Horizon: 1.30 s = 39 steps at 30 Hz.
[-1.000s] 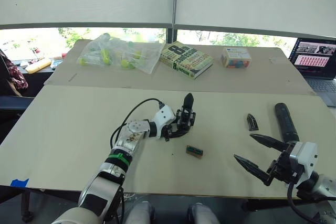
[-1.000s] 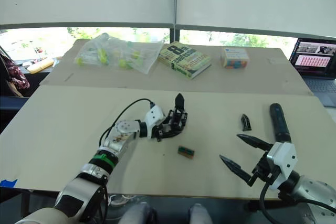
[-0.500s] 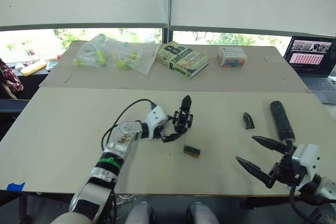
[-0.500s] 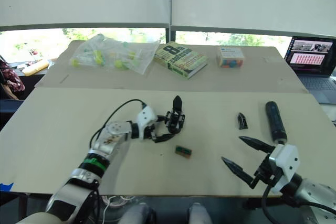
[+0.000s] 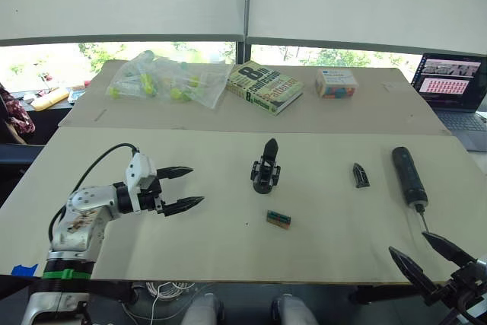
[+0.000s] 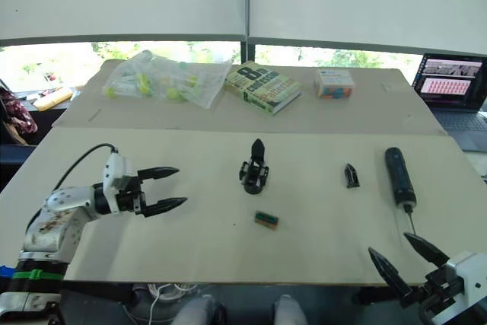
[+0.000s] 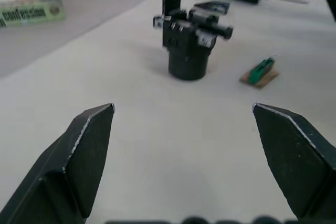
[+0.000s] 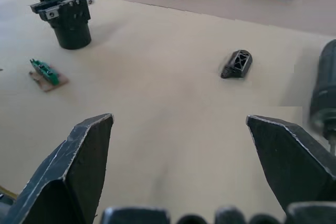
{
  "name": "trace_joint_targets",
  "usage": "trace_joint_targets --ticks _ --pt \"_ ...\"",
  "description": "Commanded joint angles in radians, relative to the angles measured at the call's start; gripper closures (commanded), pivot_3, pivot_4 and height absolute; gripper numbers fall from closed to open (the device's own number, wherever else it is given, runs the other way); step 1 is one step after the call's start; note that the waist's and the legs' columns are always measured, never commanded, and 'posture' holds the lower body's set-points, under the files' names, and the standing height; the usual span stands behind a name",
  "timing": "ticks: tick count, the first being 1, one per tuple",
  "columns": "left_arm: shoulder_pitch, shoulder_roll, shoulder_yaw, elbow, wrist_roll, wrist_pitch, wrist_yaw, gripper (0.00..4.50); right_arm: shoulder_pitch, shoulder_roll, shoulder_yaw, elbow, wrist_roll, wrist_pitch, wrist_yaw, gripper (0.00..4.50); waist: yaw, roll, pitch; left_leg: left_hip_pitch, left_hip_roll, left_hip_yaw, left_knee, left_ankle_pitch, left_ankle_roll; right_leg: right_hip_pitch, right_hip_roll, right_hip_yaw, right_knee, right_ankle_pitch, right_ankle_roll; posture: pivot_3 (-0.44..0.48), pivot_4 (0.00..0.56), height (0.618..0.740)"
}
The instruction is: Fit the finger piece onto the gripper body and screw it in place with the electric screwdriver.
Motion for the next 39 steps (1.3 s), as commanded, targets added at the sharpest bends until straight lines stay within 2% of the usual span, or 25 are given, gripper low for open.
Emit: trace_joint_targets --ticks 1,4,7,10,14,17,23,28,32,35,39 --pt "-0.011 0.013 0.053 -0.115 -0.081 0.074 0.053 0.04 -0.133 -0.143 0.024 -0.118 -0.002 0.306 -0.228 0.0 -0.007 0.001 -0.001 0.001 0.0 0.0 0.0 0.0 0.0 0.0 0.002 0.001 0.0 0.0 -0.001 0.0 0.15 0.74" --pt "-0.032 0.012 0.069 -0.159 -0.132 0.134 0.085 0.04 -0.306 -0.291 0.078 -0.138 0.023 0.55 -0.333 0.0 -0.02 0.001 0.0 0.001 0.0 0.002 0.001 0.002 0.0 -0.001 0.007 0.004 0.0 0.0 -0.009 0.0 0.15 0.74" --pt "-0.054 0.025 0.052 -0.232 -0.213 0.242 0.082 0.04 -0.648 -0.399 0.187 -0.043 0.129 0.81 -0.389 0.0 -0.018 0.0 0.0 0.001 0.0 0.002 0.0 0.004 0.001 -0.001 0.014 0.003 0.0 0.003 -0.007 0.0 0.15 0.74" --pt "-0.053 0.028 0.035 -0.275 -0.219 0.25 0.077 0.04 -0.85 -0.431 0.258 0.05 0.169 1.026 -0.43 0.0 -0.015 0.0 0.0 0.0 0.0 0.002 -0.001 0.005 0.001 -0.002 0.017 0.005 0.0 0.004 -0.004 0.0 0.15 0.74" --pt "-0.044 0.005 0.016 -0.33 -0.223 0.254 0.114 0.04 -1.067 -0.454 0.444 0.242 0.038 1.113 -0.461 0.0 -0.001 0.0 0.0 -0.003 0.0 0.002 -0.001 0.004 0.002 -0.003 0.018 0.005 -0.001 0.004 -0.004 0.0 0.15 0.74" --pt "-0.022 0.003 0.002 -0.362 -0.215 0.249 0.127 0.04 -1.153 -0.452 0.56 0.411 -0.084 1.067 -0.458 0.0 0.002 0.0 0.0 -0.006 -0.002 0.003 0.0 0.004 0.002 -0.004 0.017 0.006 -0.003 0.005 -0.002 0.0 0.15 0.74" --pt "-0.006 0.006 -0.002 -0.38 -0.215 0.244 0.141 0.04 -1.251 -0.406 0.649 0.661 -0.226 0.924 -0.392 0.0 -0.003 0.0 0.0 -0.007 -0.002 0.003 0.001 0.004 0.002 -0.004 0.017 0.006 -0.004 0.006 0.0 0.0 0.15 0.74" --pt "-0.008 0.018 -0.012 -0.388 -0.239 0.267 0.126 0.04 -1.333 -0.338 0.658 0.815 -0.266 0.893 -0.326 0.0 -0.014 0.0 0.0 -0.007 -0.001 0.003 0.0 0.004 0.002 -0.004 0.019 0.007 -0.004 0.007 0.0 0.0 0.15 0.74" --pt "-0.017 0.019 -0.014 -0.382 -0.235 0.26 0.125 0.04 -1.36 -0.307 0.665 0.862 -0.287 0.927 -0.297 0.0 -0.021 0.0 0.0 -0.006 0.001 0.003 0.0 0.004 0.002 -0.004 0.021 0.007 -0.003 0.007 0.0 0.0 0.15 0.74" --pt "-0.023 0.019 -0.015 -0.373 -0.228 0.254 0.124 0.0 -1.356 -0.313 0.695 0.857 -0.321 0.957 -0.28 0.85 -0.022 0.0 0.0 -0.006 0.001 0.003 0.0 0.004 0.002 -0.004 0.021 0.007 -0.003 0.007 -0.001 0.0 0.15 0.74" --pt "-0.024 0.022 -0.013 -0.364 -0.221 0.245 0.121 0.0 -1.342 -0.311 0.683 0.822 -0.331 1.01 -0.276 2.21 -0.019 0.0 0.0 -0.005 0.001 0.003 0.0 0.004 0.002 -0.003 0.02 0.007 -0.003 0.007 -0.001 0.0 0.15 0.74"
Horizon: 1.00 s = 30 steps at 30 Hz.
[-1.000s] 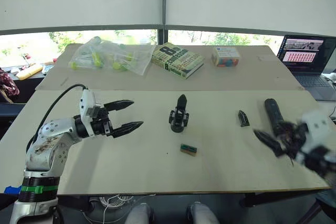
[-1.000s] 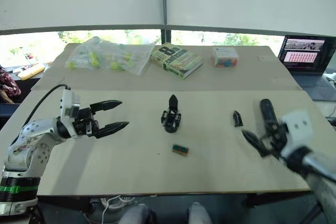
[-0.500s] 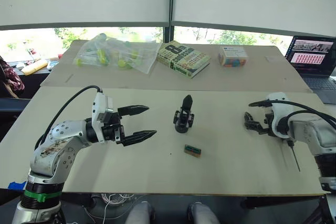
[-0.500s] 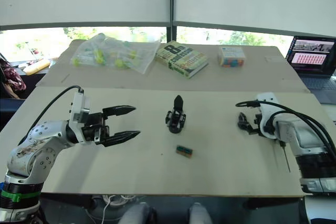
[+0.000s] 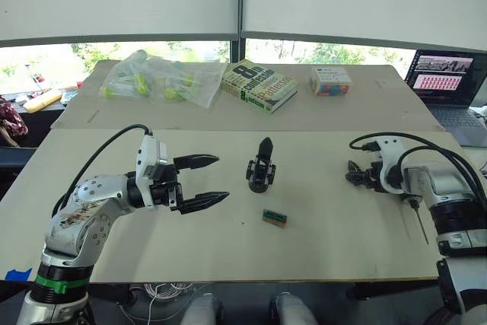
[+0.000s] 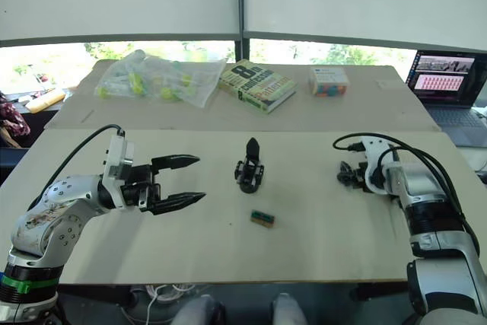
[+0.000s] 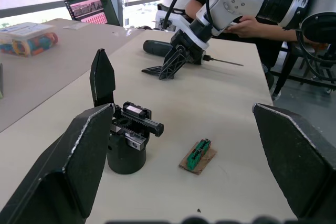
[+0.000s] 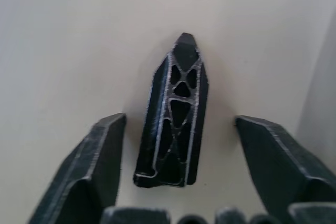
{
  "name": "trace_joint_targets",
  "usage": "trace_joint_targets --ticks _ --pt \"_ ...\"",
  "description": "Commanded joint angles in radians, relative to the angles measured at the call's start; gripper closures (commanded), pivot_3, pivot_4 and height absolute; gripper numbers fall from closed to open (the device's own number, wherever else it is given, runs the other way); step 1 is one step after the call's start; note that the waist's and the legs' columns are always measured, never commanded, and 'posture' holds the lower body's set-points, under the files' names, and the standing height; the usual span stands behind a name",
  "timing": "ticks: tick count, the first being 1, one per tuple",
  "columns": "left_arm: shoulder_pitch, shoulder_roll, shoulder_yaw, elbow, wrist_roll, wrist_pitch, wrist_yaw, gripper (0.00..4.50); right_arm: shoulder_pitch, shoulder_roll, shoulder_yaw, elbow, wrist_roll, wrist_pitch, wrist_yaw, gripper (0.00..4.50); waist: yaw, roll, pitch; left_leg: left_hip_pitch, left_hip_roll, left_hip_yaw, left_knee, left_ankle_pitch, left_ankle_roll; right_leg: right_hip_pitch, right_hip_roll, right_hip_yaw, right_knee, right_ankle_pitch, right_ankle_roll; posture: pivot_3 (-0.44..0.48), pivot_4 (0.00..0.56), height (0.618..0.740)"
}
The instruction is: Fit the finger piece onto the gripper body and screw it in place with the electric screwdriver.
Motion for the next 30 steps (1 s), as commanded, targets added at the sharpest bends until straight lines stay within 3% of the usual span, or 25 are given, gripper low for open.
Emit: trace_joint_targets --ticks 1,3,4,7,13,16,19,24,30 --pt "-0.019 0.011 0.013 -0.006 -0.003 -0.019 -0.008 0.0 0.02 -0.005 -0.006 -0.035 -0.016 0.065 0.006 2.58 0.002 0.0 0.0 0.0 0.0 0.0 0.0 0.0 0.0 0.0 0.0 0.0 0.0 0.0 0.0 0.0 0.15 0.74" --pt "-0.024 0.007 0.016 0.001 -0.003 -0.023 -0.004 0.0 0.038 -0.005 -0.024 -0.077 0.001 0.097 0.016 3.27 0.005 0.0 0.0 0.0 0.0 0.0 0.0 0.0 0.0 0.0 0.0 0.0 0.0 0.0 0.0 0.0 0.15 0.74" --pt "-0.032 0.002 0.02 0.005 -0.009 -0.018 0.003 0.0 0.052 -0.01 -0.044 -0.117 0.017 0.121 0.02 3.38 0.006 0.0 0.0 0.0 0.0 0.0 0.0 0.0 0.0 0.0 0.0 0.0 0.0 0.0 0.0 0.0 0.15 0.74" --pt "-0.073 -0.039 0.055 0.013 -0.075 0.031 0.074 0.0 0.114 -0.011 -0.136 -0.274 0.063 0.11 0.035 3.38 0.014 0.0 0.0 -0.001 0.0 0.0 0.0 0.0 0.0 -0.001 0.0 0.0 0.0 0.0 0.0 0.0 0.15 0.74" --pt "-0.233 -0.201 0.126 0.063 -0.214 0.178 0.39 0.0 0.313 0.057 -0.321 -0.74 0.107 -0.253 0.055 3.38 0.018 0.0 0.0 -0.002 0.0 0.0 0.001 0.0 0.0 -0.002 -0.001 0.0 0.0 0.001 0.003 0.0 0.15 0.74" --pt "-0.316 -0.296 0.134 0.1 -0.241 0.209 0.537 0.0 0.387 0.097 -0.284 -0.903 0.035 -0.465 0.037 3.38 0.017 -0.001 0.0 -0.002 0.0 0.0 0.0 0.0 0.0 -0.001 0.0 0.001 0.0 0.001 0.003 0.0 0.15 0.74" --pt "-0.392 -0.408 0.123 0.135 -0.26 0.215 0.637 0.0 0.409 0.164 -0.195 -1.007 -0.033 -0.549 -0.03 3.38 0.016 -0.001 0.001 -0.002 -0.001 0.0 0.001 0.0 0.0 -0.001 0.0 0.001 0.0 0.001 0.003 0.0 0.15 0.74" --pt "-0.432 -0.518 0.057 0.148 -0.251 0.22 0.667 0.0 0.377 0.225 -0.039 -1.052 -0.166 -0.598 -0.1 3.38 0.014 -0.001 0.001 -0.001 -0.002 0.0 0.001 0.001 -0.001 -0.001 0.0 0.002 0.0 0.002 0.003 0.0 0.15 0.74" --pt "-0.417 -0.569 0.018 0.121 -0.288 0.273 0.68 0.0 0.351 0.248 0.009 -1.029 -0.225 -0.621 -0.106 3.38 0.015 -0.001 0.001 -0.001 -0.002 0.0 0.001 0.001 -0.001 -0.001 0.0 0.002 0.0 0.002 0.003 0.0 0.15 0.74"
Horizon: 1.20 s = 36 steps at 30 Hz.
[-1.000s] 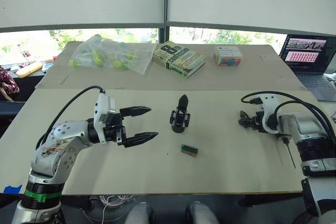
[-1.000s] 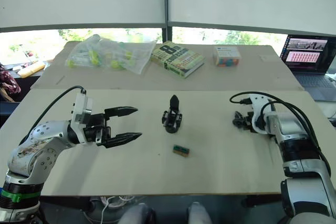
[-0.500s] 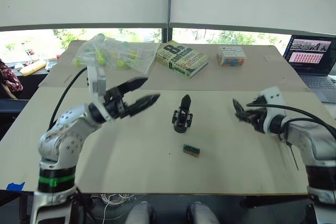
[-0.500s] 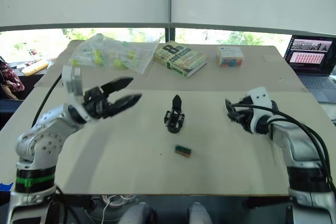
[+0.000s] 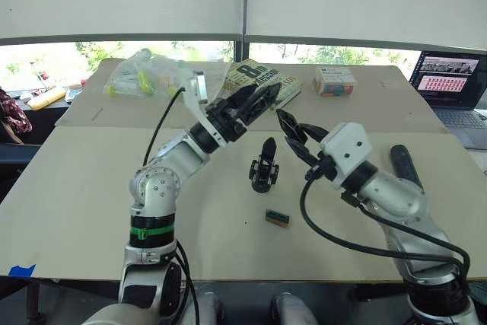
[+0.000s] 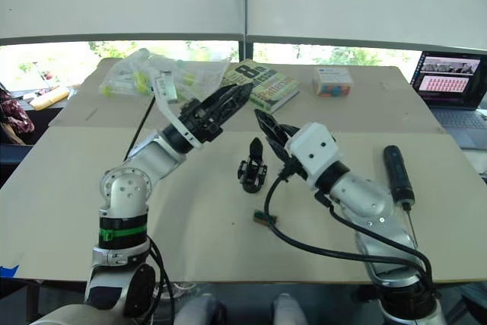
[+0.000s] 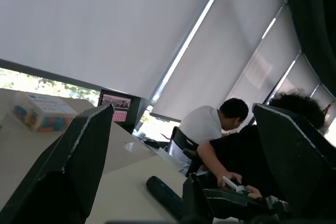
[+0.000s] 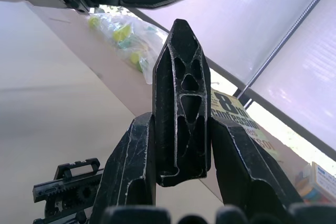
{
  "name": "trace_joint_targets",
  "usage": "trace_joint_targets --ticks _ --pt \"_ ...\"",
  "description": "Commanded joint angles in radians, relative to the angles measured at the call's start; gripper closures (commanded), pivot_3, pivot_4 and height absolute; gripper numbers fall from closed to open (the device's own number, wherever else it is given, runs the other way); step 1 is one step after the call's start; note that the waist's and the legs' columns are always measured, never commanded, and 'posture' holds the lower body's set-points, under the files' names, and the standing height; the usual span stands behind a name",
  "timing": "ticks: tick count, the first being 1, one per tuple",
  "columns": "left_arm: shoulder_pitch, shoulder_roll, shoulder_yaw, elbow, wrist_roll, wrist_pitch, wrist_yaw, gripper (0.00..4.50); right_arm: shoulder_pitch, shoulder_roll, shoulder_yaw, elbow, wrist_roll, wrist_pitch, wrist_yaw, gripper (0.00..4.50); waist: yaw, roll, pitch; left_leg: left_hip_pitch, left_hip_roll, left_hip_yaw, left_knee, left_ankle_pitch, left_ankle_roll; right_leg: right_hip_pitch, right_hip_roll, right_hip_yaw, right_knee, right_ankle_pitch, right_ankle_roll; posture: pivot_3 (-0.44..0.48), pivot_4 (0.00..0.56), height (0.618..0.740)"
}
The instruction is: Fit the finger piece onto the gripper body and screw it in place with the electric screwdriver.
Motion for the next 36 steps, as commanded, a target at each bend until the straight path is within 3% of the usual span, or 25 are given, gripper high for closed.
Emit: trace_joint_targets --ticks 1,6,7,9,16,17,23,24,30,31,36 --pt "-0.006 -0.017 -0.02 -0.038 -0.029 0.024 0.009 0.0 -0.034 0.015 0.006 -0.022 -0.027 -0.037 -0.013 3.38 0.0 0.0 0.0 0.0 0.0 0.0 0.0 0.0 0.0 0.0 0.0 0.0 0.0 0.0 0.0 0.0 0.15 0.74" --pt "0.006 -0.035 -0.014 -0.029 -0.032 0.028 0.023 0.0 -0.05 0.041 0.008 -0.02 -0.04 -0.032 -0.012 3.38 -0.001 0.0 0.0 0.0 0.0 0.0 0.0 0.0 0.0 0.0 0.001 0.0 0.0 0.0 0.0 0.0 0.15 0.74" --pt "0.01 -0.037 -0.015 -0.031 -0.034 0.029 0.021 0.27 -0.051 0.044 0.008 -0.02 -0.041 -0.032 -0.01 3.38 -0.001 0.0 0.0 0.0 0.0 0.0 0.0 0.0 0.0 0.0 0.001 0.0 0.0 0.0 0.0 0.0 0.15 0.74" --pt "0.016 -0.041 -0.017 -0.033 -0.035 0.027 0.019 0.92 -0.054 0.048 0.01 -0.02 -0.042 -0.033 -0.006 3.38 -0.001 0.0 0.0 0.0 0.0 0.0 0.0 0.0 0.0 0.0 0.001 0.0 0.0 0.0 0.0 0.0 0.15 0.74" --pt "0.035 -0.047 -0.015 -0.025 -0.044 0.034 0.015 4.3 -0.064 0.051 0.023 -0.023 -0.055 -0.051 0.006 3.38 -0.001 0.0 0.0 0.0 0.0 0.0 0.0 0.0 0.0 0.0 0.001 0.0 0.0 0.0 0.0 0.0 0.15 0.74" --pt "0.035 -0.051 -0.012 -0.024 -0.048 0.029 0.016 4.5 -0.064 0.051 0.024 -0.024 -0.056 -0.051 0.009 3.38 0.0 0.0 0.0 0.0 0.0 0.0 0.0 0.0 0.0 0.0 0.001 0.0 0.0 0.0 0.0 0.0 0.15 0.74" --pt "0.029 -0.064 0.007 -0.014 -0.061 0.005 0.016 4.5 -0.053 0.062 0.001 -0.032 -0.019 -0.01 0.028 3.37 0.0 0.0 0.0 0.0 0.0 0.0 0.0 0.0 0.0 0.0 0.001 0.0 0.0 0.0 0.0 0.0 0.15 0.74" --pt "0.025 -0.067 0.014 -0.009 -0.061 -0.006 0.017 4.5 -0.051 0.063 -0.013 -0.038 0.007 0.003 0.04 2.35 0.0 0.0 0.0 0.0 0.0 0.0 0.0 0.0 0.0 0.0 0.001 0.0 -0.001 0.0 0.0 0.0 0.15 0.74" --pt "-0.014 -0.004 0.043 0.074 0.001 -0.075 -0.052 4.5 -0.076 -0.038 -0.165 -0.01 0.152 0.019 0.162 0.28 0.002 0.0 0.0 0.0 0.0 0.0 0.0 0.0 0.0 0.001 0.001 0.0 -0.001 0.0 0.0 0.0 0.15 0.74" --pt "-0.025 0.018 0.05 0.092 0.0 -0.073 -0.075 4.5 -0.078 -0.061 -0.191 -0.001 0.184 0.029 0.188 0.05 0.002 0.0 0.0 0.0 0.0 0.0 0.0 0.0 0.0 0.0 0.001 0.0 -0.001 0.0 0.0 0.0 0.15 0.74" --pt "-0.119 0.213 0.033 0.19 -0.041 0.069 -0.28 4.5 -0.081 -0.2 -0.323 0.042 0.453 0.247 0.334 0.05 0.001 -0.001 0.001 0.0 0.001 0.0 -0.001 0.0 0.0 0.0 0.003 -0.001 -0.002 0.0 -0.001 0.0 0.15 0.74"
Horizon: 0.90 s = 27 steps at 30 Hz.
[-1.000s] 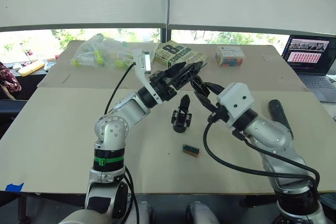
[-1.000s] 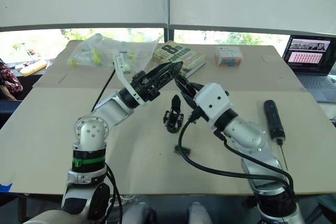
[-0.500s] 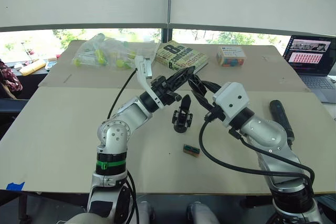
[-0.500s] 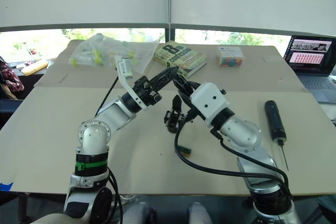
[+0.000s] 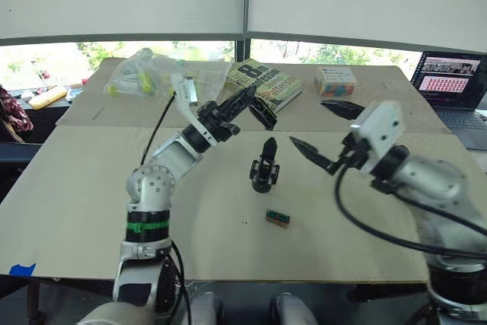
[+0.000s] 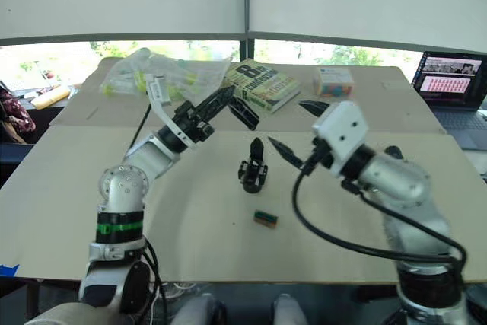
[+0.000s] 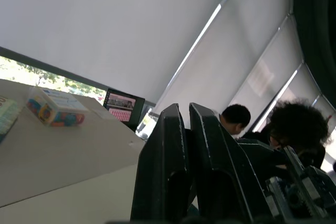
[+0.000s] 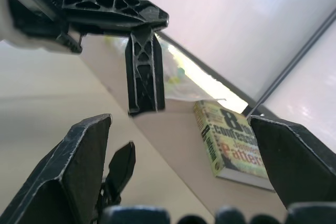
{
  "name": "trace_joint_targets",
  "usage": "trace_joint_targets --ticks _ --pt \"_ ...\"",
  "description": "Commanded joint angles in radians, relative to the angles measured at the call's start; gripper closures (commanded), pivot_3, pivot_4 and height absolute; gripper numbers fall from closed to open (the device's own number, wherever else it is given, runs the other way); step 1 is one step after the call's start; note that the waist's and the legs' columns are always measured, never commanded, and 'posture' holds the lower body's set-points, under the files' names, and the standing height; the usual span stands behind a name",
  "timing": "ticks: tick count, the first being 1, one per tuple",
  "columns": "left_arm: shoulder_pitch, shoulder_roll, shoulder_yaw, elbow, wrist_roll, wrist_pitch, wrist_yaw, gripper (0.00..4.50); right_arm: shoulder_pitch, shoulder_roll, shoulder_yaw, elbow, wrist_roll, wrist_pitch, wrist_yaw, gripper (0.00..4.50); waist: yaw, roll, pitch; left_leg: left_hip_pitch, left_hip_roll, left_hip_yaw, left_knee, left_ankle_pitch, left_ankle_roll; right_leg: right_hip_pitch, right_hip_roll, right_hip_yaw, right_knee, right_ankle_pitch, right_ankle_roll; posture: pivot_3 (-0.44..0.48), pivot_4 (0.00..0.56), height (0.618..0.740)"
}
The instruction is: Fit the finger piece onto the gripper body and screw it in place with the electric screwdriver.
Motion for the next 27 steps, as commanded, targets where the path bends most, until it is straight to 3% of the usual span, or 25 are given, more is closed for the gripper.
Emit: trace_joint_targets --ticks 1,6,10,19,23,27 --pt "-0.073 0.102 -0.037 0.021 -0.011 0.081 -0.166 4.5 -0.032 -0.066 -0.089 0.017 0.184 0.167 0.067 0.05 -0.001 0.0 0.0 0.0 0.0 0.0 0.0 0.0 0.0 0.0 0.0 0.0 0.0 0.0 0.0 0.0 0.15 0.74" --pt "-0.118 0.267 -0.173 0.025 0.033 0.182 -0.437 4.5 -0.123 -0.176 -0.11 0.099 0.476 0.501 0.129 0.05 -0.004 0.0 0.0 0.001 0.002 0.0 -0.001 0.0 0.0 0.0 0.0 0.0 0.0 0.0 -0.001 0.0 0.15 0.74" --pt "-0.13 0.315 -0.254 -0.003 0.056 0.219 -0.561 4.5 -0.167 -0.207 -0.064 0.112 0.599 0.649 0.122 0.05 -0.005 0.0 0.001 0.0 0.003 0.0 -0.001 0.0 0.0 -0.001 0.0 0.0 0.0 -0.001 -0.002 0.0 0.15 0.74" --pt "-0.133 0.281 -0.319 -0.028 0.094 0.225 -0.64 4.5 -0.224 -0.06 0.02 0.089 0.768 0.767 -0.011 0.05 -0.004 0.0 0.001 -0.002 0.003 0.0 -0.001 0.0 0.0 -0.002 -0.001 0.001 0.0 -0.001 -0.002 0.0 0.15 0.74" --pt "-0.131 0.221 -0.299 -0.041 0.074 0.251 -0.593 4.5 -0.224 -0.002 0.081 0.066 0.783 0.763 -0.06 0.05 -0.002 -0.001 0.001 -0.002 0.003 0.0 -0.001 0.0 0.0 -0.002 -0.001 0.001 0.0 -0.001 -0.001 0.0 0.15 0.74" --pt "-0.119 0.222 -0.307 -0.065 0.08 0.261 -0.606 4.5 -0.221 0.012 0.1 0.063 0.808 0.762 -0.078 0.05 -0.004 -0.001 0.001 -0.003 0.002 0.0 0.0 0.0 0.0 -0.002 -0.001 0.001 0.0 0.0 -0.001 0.0 0.15 0.74"
